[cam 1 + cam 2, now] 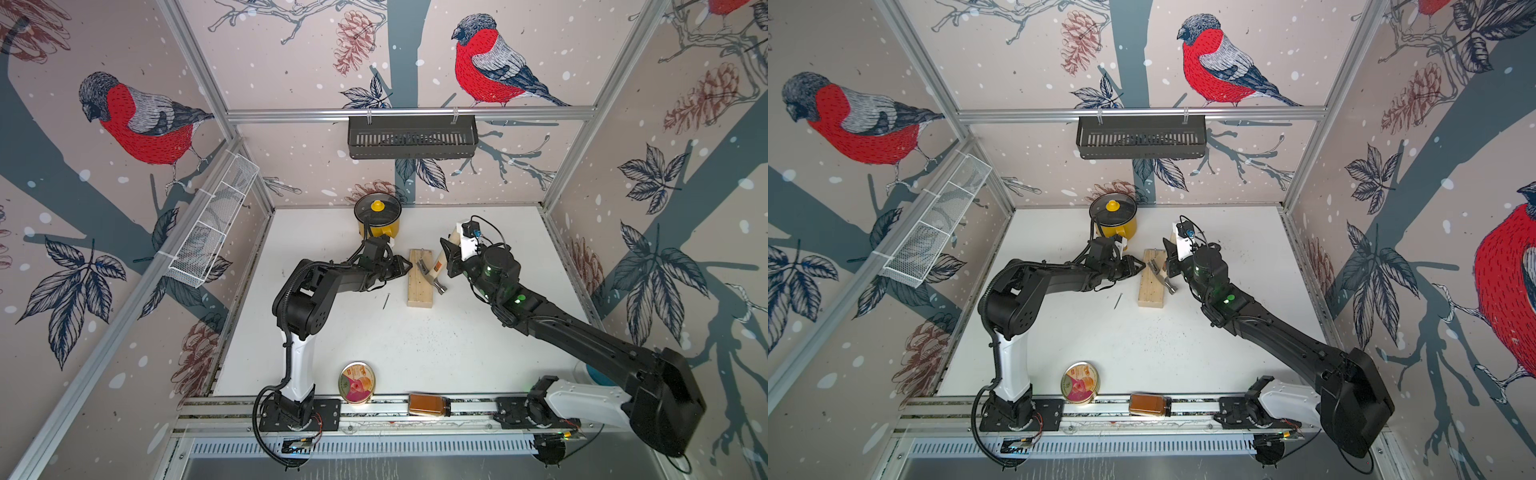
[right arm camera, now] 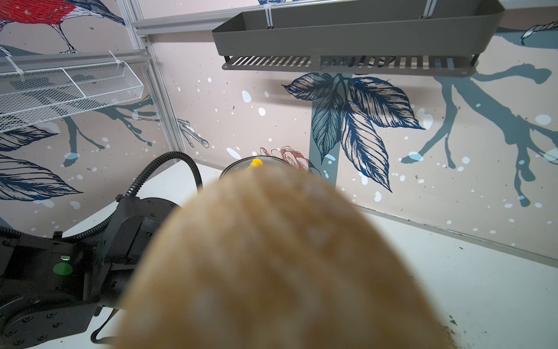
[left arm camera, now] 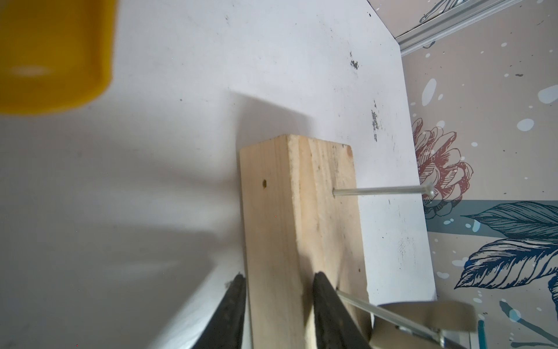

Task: Use a claw hammer to pull out a nail
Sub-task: Remove the nail from the mounting plate.

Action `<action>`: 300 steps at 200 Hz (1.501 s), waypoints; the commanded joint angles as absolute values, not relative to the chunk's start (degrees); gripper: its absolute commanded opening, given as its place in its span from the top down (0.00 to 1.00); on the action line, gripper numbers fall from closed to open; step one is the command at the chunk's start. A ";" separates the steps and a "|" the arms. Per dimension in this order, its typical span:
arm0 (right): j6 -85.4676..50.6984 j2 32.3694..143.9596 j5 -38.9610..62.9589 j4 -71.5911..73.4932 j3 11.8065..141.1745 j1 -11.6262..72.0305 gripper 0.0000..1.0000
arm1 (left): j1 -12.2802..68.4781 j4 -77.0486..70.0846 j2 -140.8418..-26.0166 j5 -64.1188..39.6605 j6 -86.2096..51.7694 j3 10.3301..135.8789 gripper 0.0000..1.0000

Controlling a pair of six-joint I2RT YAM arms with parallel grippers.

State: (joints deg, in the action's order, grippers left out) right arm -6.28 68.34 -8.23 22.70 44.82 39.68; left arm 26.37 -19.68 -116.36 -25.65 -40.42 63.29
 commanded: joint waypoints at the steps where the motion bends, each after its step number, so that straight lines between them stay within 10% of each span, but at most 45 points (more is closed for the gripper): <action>1: -10.45 67.51 -6.37 20.94 43.41 39.85 1.00 | 26.30 -12.56 -116.50 -23.58 -39.96 62.53 0.63; 300: -11.35 61.87 -6.18 33.59 39.53 39.46 1.00 | 26.37 -14.15 -115.59 -24.45 -40.90 60.33 0.63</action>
